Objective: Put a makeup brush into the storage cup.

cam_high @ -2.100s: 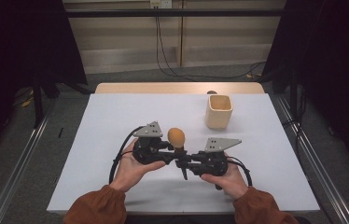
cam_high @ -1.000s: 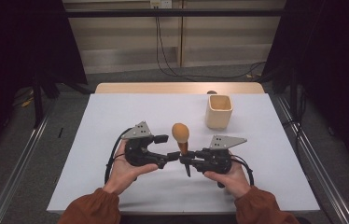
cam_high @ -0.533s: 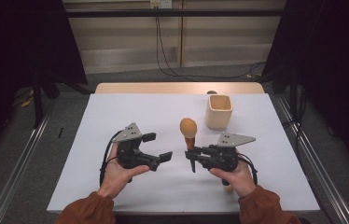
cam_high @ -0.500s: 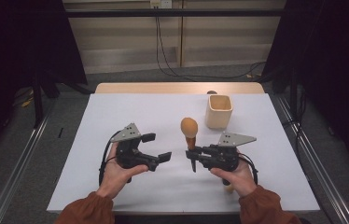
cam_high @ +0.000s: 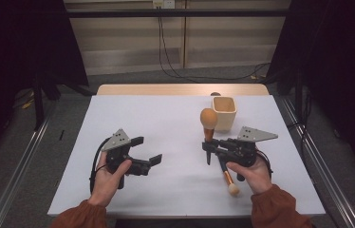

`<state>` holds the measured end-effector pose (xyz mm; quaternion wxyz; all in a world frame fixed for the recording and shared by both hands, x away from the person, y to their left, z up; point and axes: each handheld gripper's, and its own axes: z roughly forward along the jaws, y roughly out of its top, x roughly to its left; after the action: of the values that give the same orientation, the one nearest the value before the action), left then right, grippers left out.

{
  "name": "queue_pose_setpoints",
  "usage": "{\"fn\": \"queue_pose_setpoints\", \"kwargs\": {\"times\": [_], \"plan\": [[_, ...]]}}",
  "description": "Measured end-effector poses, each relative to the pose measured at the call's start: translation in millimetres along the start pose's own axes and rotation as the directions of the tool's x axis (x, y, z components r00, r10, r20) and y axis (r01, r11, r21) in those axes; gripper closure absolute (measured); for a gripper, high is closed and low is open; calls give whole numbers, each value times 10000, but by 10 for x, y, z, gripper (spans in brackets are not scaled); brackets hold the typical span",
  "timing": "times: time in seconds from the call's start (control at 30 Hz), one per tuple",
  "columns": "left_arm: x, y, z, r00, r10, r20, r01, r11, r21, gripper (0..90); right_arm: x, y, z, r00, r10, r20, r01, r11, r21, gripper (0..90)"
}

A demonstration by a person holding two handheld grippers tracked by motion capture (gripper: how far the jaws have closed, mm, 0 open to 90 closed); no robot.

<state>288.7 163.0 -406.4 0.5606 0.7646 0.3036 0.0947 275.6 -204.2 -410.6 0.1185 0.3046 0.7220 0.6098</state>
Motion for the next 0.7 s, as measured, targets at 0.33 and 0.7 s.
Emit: {"fn": "queue_pose_setpoints", "kwargs": {"times": [0.33,0.7], "plan": [[42,-160,-208,9976,303,-621,-331,9985,-445,31,-138,136,-76,9988,-66,490,78,9997,-247,747],[101,-282,-343,9938,249,-1079,-310,9980,-552,30,-269,271,-79,9959,-181,881,217,9989,-409,747]]}}
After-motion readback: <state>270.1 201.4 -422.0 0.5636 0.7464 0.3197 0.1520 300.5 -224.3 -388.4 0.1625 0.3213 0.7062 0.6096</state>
